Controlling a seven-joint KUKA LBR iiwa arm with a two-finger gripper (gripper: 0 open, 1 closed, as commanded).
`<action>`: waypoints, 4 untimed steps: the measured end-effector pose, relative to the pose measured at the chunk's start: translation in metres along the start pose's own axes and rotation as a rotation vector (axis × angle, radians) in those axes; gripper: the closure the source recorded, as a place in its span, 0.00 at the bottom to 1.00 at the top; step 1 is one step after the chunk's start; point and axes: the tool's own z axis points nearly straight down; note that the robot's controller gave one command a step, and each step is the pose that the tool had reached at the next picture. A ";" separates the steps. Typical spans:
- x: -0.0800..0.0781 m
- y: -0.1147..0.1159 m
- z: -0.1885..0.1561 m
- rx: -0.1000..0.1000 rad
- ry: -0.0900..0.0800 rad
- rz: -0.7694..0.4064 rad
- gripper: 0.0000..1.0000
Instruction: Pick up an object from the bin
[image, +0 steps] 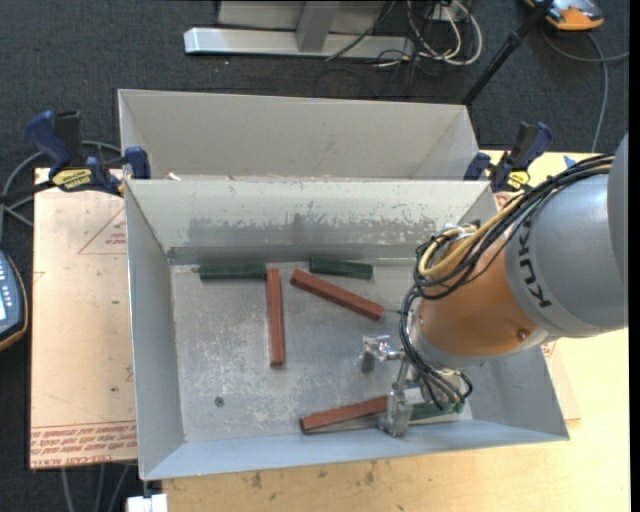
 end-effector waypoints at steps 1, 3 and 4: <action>-0.005 0.041 -0.001 -0.001 0.002 0.056 0.00; -0.005 0.041 -0.060 -0.001 0.008 0.055 1.00; -0.008 0.041 -0.121 -0.001 0.006 0.053 1.00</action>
Offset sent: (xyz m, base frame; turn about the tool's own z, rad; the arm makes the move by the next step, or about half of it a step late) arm -0.0011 0.0396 -0.0004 0.0588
